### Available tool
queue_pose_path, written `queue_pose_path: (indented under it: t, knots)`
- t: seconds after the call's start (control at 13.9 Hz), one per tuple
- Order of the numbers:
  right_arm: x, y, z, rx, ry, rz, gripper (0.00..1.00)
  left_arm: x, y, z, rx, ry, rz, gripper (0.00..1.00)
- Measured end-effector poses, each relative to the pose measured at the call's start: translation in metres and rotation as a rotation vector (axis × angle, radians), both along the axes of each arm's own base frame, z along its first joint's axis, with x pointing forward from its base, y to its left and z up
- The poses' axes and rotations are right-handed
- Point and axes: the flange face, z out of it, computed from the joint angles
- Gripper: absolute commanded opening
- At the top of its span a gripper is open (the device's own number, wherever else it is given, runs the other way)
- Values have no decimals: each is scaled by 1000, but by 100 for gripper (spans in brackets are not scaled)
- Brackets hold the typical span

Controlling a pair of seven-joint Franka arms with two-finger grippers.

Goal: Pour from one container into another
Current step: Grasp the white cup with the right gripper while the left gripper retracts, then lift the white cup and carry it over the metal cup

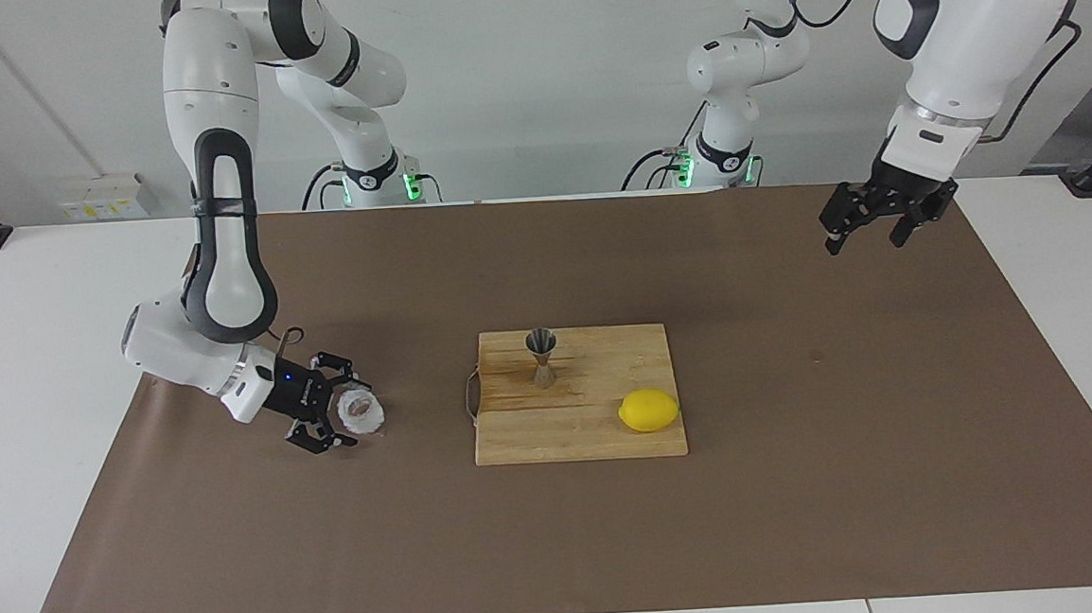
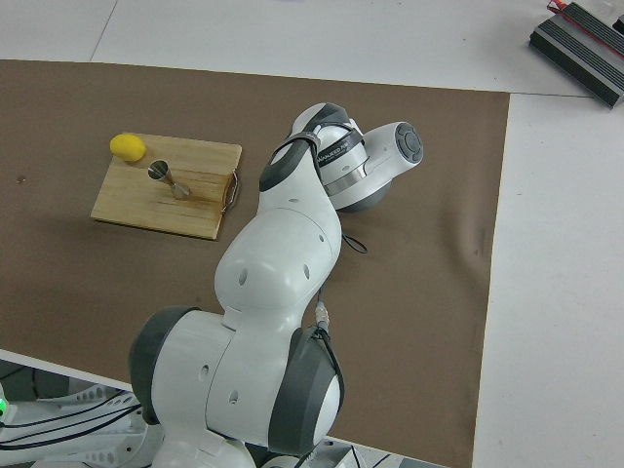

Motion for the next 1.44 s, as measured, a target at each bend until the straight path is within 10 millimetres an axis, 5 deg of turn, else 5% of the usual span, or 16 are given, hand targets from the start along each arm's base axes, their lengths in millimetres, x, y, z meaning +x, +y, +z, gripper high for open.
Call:
queue_pose_path:
  t: [0.07, 0.22, 0.43, 0.5, 0.79, 0.93, 1.44]
  knots:
    - [0, 4, -1, 3, 2, 3, 100, -1, 5, 1, 1, 14, -7, 100]
    - [-1, 8, -2, 5, 3, 6, 62, -2, 4, 15, -1, 28, -14, 100]
    - [-1, 8, -2, 5, 3, 5, 24, -4, 1, 29, -2, 33, -23, 100]
    - [-1, 8, -2, 5, 3, 5, 20, -5, -1, 29, -2, 37, -26, 100]
    - [0, 8, 0, 4, 0, 3, 20, -5, 4, 28, -5, 48, -30, 100]
    - [6, 14, 17, 3, 0, -19, 20, -5, 12, 29, -5, 45, -41, 100]
    - [3, 134, 148, -154, 114, -133, 21, -8, -9, 32, -2, 54, -87, 100]
